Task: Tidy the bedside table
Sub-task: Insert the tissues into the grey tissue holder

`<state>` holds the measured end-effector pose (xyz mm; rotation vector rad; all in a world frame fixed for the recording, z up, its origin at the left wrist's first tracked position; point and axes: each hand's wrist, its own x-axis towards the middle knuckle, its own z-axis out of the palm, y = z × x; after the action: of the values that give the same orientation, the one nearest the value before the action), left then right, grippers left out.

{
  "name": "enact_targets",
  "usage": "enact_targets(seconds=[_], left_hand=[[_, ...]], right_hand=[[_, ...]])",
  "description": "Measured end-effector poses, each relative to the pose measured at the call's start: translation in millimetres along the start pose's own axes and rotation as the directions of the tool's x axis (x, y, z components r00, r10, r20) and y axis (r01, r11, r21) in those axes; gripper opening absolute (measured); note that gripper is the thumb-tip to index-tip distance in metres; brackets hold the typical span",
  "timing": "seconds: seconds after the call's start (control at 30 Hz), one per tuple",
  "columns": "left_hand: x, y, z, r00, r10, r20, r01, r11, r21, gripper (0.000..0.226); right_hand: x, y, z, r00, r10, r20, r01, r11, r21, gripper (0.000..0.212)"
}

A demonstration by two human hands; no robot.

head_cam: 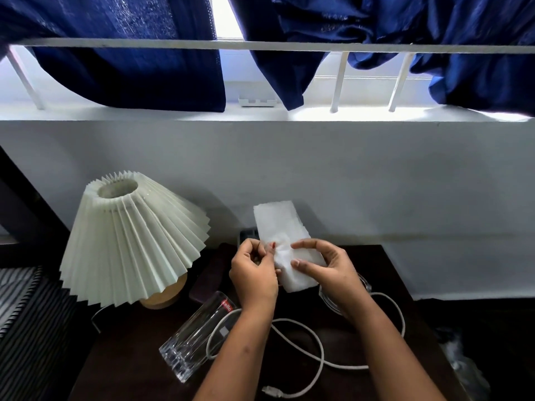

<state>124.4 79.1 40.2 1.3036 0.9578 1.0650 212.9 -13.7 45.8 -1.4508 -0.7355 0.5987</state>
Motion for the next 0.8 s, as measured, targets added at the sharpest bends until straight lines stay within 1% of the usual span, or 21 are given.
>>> enact_targets(seconds=[0.07, 0.13, 0.2, 0.23, 0.3, 0.33, 0.4, 0.43, 0.47, 0.5, 0.57, 0.6, 0.63, 0.7, 0.73, 0.8], left_hand=[[2, -2, -2, 1.000, 0.015, 0.014, -0.016, 0.999, 0.044, 0.035], [2, -2, -3, 0.994, 0.002, 0.114, -0.006, 0.999, 0.040, 0.033], [1, 0, -4, 0.969, 0.013, 0.248, -0.022, 0.999, 0.033, 0.038], [1, 0, -4, 0.952, 0.049, 0.302, -0.070, 0.996, 0.060, 0.046], [-1, 0, -5, 0.918, 0.127, 0.376, -0.204, 0.963, 0.174, 0.059], [-4, 1, -5, 0.907, 0.153, 0.393, -0.261, 0.936, 0.238, 0.062], [-9, 5, -4, 0.888, 0.199, 0.416, -0.350, 0.878, 0.327, 0.065], [-12, 7, -3, 0.875, 0.222, 0.430, -0.388, 0.852, 0.351, 0.066], [-14, 8, -2, 0.861, 0.247, 0.446, -0.426, 0.828, 0.364, 0.067], [-17, 10, 0, 0.845, 0.259, 0.467, -0.455, 0.808, 0.375, 0.068], [-20, 11, 1, 0.820, 0.257, 0.511, -0.487, 0.783, 0.387, 0.077], [-21, 11, 2, 0.812, 0.243, 0.531, -0.489, 0.779, 0.391, 0.084], [-22, 12, 2, 0.810, 0.223, 0.543, -0.479, 0.786, 0.391, 0.092], [-21, 13, 0, 0.817, 0.193, 0.544, -0.418, 0.847, 0.327, 0.104], [-19, 13, 0, 0.824, 0.185, 0.536, -0.373, 0.889, 0.265, 0.107], [-15, 12, -2, 0.838, 0.146, 0.526, -0.267, 0.950, 0.161, 0.108]], right_hand=[[-1, 1, 1, 0.999, 0.040, 0.033, -0.041, 0.999, 0.033, 0.025], [0, 4, 1, 0.999, 0.036, 0.002, -0.036, 0.999, 0.018, 0.027], [2, 7, 2, 0.999, 0.007, -0.047, -0.010, 0.998, -0.061, 0.032], [3, 7, 2, 0.998, -0.010, -0.067, 0.003, 0.994, -0.107, 0.035], [3, 8, 4, 0.993, -0.050, -0.109, 0.022, 0.969, -0.245, 0.041], [2, 7, 6, 0.987, -0.090, -0.131, 0.040, 0.937, -0.347, 0.043], [0, 6, 10, 0.969, -0.202, -0.140, 0.092, 0.826, -0.555, 0.045], [0, 6, 12, 0.960, -0.245, -0.135, 0.116, 0.788, -0.605, 0.046], [0, 6, 12, 0.955, -0.266, -0.133, 0.134, 0.783, -0.608, 0.044], [-1, 5, 12, 0.956, -0.256, -0.141, 0.139, 0.821, -0.554, 0.040], [0, 1, 11, 0.972, -0.177, -0.157, 0.118, 0.938, -0.327, 0.027], [0, -1, 11, 0.977, -0.141, -0.159, 0.100, 0.965, -0.242, 0.023], [1, -1, 10, 0.980, -0.119, -0.157, 0.084, 0.973, -0.213, 0.021], [2, 0, 10, 0.984, -0.102, -0.145, 0.071, 0.975, -0.209, 0.022], [2, 0, 11, 0.985, -0.098, -0.141, 0.066, 0.975, -0.213, 0.023], [4, 0, 13, 0.984, -0.099, -0.149, 0.068, 0.978, -0.199, 0.016]])
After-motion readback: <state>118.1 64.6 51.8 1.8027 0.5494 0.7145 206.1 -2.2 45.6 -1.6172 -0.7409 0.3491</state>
